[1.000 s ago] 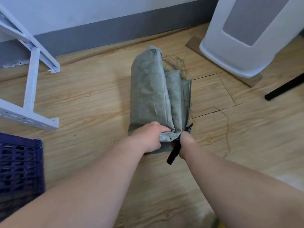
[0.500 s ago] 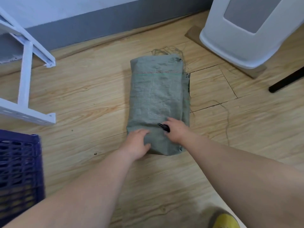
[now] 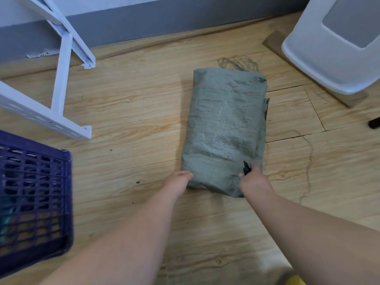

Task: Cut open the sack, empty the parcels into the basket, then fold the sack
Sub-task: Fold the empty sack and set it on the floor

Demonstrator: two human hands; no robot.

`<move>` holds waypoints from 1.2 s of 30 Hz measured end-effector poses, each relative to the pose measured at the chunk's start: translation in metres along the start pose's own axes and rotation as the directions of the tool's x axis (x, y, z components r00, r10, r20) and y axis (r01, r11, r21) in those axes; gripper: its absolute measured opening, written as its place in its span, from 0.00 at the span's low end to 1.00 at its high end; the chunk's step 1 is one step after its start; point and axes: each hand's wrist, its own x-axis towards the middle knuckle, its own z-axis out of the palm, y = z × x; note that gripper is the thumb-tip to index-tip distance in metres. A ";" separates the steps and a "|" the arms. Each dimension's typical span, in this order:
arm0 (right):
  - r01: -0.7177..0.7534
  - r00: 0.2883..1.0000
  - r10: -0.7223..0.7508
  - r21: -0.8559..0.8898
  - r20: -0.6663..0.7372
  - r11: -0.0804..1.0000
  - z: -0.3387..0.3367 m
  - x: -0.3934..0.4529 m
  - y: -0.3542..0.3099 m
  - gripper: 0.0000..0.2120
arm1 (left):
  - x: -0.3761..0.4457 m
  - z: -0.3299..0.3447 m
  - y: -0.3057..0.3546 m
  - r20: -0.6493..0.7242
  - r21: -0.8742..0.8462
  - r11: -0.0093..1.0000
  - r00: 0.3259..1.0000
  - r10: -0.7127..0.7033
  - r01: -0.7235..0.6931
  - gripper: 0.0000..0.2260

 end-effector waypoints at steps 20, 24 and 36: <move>0.318 0.822 -0.486 0.468 0.297 0.824 0.029 -0.095 -0.189 0.17 | 0.034 -0.182 0.018 -0.293 -0.632 0.773 0.940 -0.173 -0.055 0.25; 0.362 0.792 -0.500 0.391 0.350 0.846 0.043 -0.111 -0.193 0.18 | 0.045 -0.218 0.012 -0.353 -0.572 0.817 0.922 -0.160 -0.077 0.33; 0.103 0.859 -0.314 0.464 0.404 0.880 0.031 -0.113 -0.167 0.06 | 0.027 -0.163 0.010 -0.522 0.185 0.972 0.823 0.224 -0.147 0.28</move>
